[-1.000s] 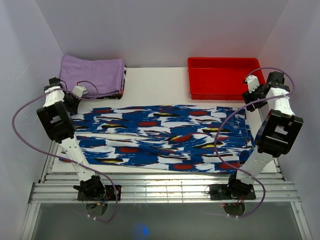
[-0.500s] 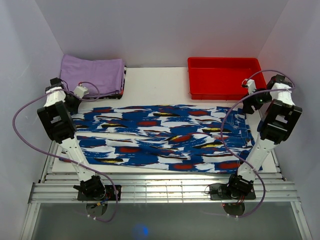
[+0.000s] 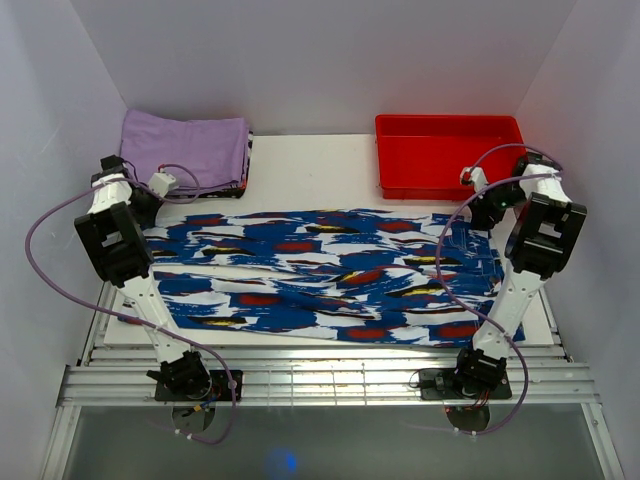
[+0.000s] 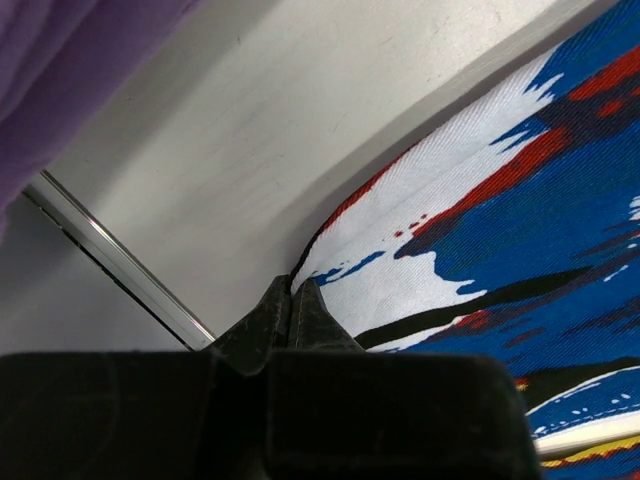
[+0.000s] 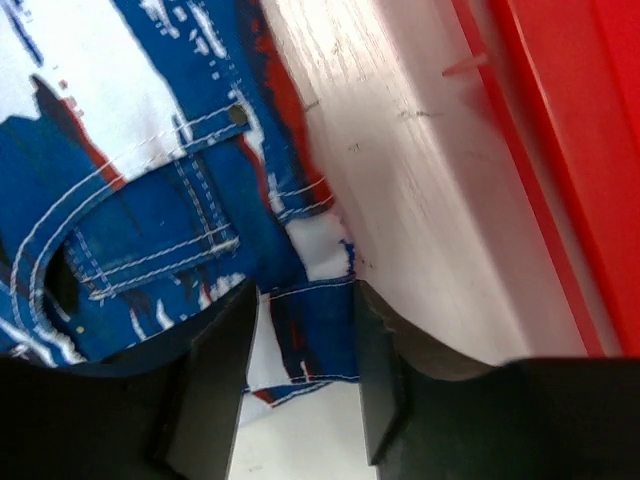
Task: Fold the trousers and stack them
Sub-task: Fold the trousers
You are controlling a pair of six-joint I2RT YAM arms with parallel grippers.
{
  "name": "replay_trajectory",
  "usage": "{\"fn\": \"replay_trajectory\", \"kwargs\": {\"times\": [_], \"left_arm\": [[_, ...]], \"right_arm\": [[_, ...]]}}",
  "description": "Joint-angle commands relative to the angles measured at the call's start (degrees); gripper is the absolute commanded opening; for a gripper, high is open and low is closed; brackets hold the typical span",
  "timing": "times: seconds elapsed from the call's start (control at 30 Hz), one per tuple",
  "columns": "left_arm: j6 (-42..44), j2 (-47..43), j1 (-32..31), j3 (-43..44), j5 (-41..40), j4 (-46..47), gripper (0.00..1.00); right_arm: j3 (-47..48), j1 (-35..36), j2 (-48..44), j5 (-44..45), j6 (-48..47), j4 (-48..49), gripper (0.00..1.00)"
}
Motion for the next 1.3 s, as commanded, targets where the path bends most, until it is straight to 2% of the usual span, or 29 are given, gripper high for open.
{"fn": "replay_trajectory", "kwargs": {"times": [0.0,0.03,0.07,0.1,0.2,0.4,0.6,0.9,1.07,1.27], "left_arm": [[0.91,-5.35,0.27,0.43,-0.43,1.22,0.0],[0.99,-5.53,0.27,0.34,-0.07,1.3,0.0],[0.91,-5.79,0.27,0.25,0.11,1.3,0.0],[0.82,-6.14,0.27,0.34,0.28,1.22,0.0],[-0.58,-7.54,0.54,0.6,1.51,2.18,0.0],[-5.93,-10.1,1.77,2.89,6.25,7.0,0.0],[-11.13,-10.28,2.56,7.55,10.82,10.08,0.0],[-17.01,-15.54,4.66,1.14,12.5,22.56,0.0],[-22.9,-17.21,8.61,1.66,16.01,24.59,0.0],[-23.44,-23.8,14.24,-2.99,24.35,24.59,0.0]], "right_arm": [[0.12,1.2,0.33,1.49,-3.09,-2.78,0.46],[0.03,1.29,0.25,1.84,-3.62,-3.04,0.37],[0.29,1.29,-0.02,2.46,-3.71,-3.13,0.16],[0.73,1.38,-0.63,2.81,-3.62,-3.13,0.08],[2.3,0.24,-3.43,2.73,-1.87,-2.6,0.08],[6.09,-3.71,-10.99,-2.81,3.58,1.87,0.08],[5.83,-5.3,-15.48,-4.04,2.19,2.94,0.08],[7.5,-9.34,-18.03,-9.49,2.27,3.91,0.08],[7.06,-10.66,-20.23,-11.94,2.09,5.39,0.08],[5.31,-13.47,-24.18,-15.37,2.45,6.8,0.08]]}}
